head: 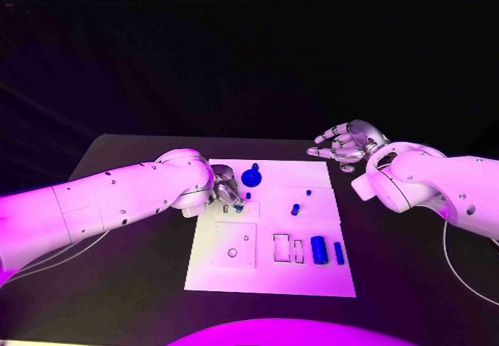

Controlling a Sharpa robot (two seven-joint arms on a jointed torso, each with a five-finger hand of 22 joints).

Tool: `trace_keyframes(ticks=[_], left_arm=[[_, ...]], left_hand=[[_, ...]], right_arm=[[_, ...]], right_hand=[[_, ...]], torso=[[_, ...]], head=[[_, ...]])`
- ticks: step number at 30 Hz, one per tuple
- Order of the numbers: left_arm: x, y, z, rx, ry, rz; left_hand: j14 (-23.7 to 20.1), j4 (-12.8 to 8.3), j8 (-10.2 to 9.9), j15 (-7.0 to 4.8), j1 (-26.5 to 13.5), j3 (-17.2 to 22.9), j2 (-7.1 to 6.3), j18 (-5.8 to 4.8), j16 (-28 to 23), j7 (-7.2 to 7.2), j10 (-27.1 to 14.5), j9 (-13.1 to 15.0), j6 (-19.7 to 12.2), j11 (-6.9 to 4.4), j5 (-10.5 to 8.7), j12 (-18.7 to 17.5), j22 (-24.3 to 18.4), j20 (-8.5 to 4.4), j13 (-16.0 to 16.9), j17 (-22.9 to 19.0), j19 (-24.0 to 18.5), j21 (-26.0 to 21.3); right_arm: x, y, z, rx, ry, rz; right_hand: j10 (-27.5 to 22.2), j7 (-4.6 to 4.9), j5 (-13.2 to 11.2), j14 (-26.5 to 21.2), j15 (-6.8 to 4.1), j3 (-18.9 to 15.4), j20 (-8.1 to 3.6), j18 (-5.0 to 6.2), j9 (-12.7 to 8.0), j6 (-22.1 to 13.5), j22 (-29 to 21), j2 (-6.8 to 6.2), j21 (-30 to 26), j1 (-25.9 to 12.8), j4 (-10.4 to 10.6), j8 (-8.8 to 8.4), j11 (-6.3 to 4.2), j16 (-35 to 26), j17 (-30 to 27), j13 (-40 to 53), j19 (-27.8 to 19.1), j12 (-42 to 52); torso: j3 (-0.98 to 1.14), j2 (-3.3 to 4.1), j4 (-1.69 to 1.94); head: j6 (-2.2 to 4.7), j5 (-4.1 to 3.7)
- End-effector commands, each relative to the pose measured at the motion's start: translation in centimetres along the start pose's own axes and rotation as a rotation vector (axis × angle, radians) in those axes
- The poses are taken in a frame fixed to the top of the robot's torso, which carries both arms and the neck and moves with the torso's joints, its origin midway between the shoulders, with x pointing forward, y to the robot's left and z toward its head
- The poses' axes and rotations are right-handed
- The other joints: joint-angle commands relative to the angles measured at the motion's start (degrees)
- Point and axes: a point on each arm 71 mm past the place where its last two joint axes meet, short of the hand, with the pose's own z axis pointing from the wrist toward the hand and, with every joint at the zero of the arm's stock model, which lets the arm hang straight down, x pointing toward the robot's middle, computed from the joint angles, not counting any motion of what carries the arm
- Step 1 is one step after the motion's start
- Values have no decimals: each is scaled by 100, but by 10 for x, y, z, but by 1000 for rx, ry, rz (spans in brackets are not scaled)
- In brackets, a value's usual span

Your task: Assemble the parts on the task board

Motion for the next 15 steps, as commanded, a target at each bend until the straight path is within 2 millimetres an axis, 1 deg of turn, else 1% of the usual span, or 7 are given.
trace_keyframes(ticks=[1,11,13,15], left_arm=[[4,2,1,-24,32,41],[5,3,1,-35,49,62],[5,3,1,-37,52,65],[5,3,1,-39,54,67]], left_hand=[[531,-1082,39,-40,-18,1117,57,-66,2,-60,38,12,98,-6,55,15,16,10,-4,1322,48,38],[533,-1095,44,-43,-30,1134,49,-66,5,-63,37,24,103,-9,92,5,16,6,-16,1329,49,38],[533,-1099,46,-44,-34,1139,47,-65,5,-63,37,28,104,-10,103,3,13,5,-19,1328,47,37],[532,-1103,47,-44,-35,1143,45,-67,4,-64,36,31,105,-11,110,1,20,4,-22,1327,52,40]], right_arm=[[2,1,0,-8,17,-11],[2,0,0,-7,19,-12],[2,0,0,-7,20,-12],[2,0,0,-7,21,-12]], right_hand=[[-1,-21,-37,386,-15,-44,11,80,-5,-36,-4,6,-35,-40,4,32,-4,-38,635,-5,-33,1],[3,-22,-36,386,-16,-64,9,81,-8,-41,-9,-1,-45,-66,7,47,-5,-41,630,-10,-33,4],[3,-22,-36,386,-16,-64,9,81,-8,-41,-9,-1,-45,-66,7,47,-5,-41,630,-10,-33,4],[3,-22,-36,386,-16,-64,9,81,-8,-41,-9,-1,-45,-66,7,47,-5,-41,630,-10,-33,4]], torso=[[3,-2,3],[5,-5,-1],[8,-3,0],[8,-3,-1]], head=[[-7,2],[-18,14],[-23,33],[-16,30]])
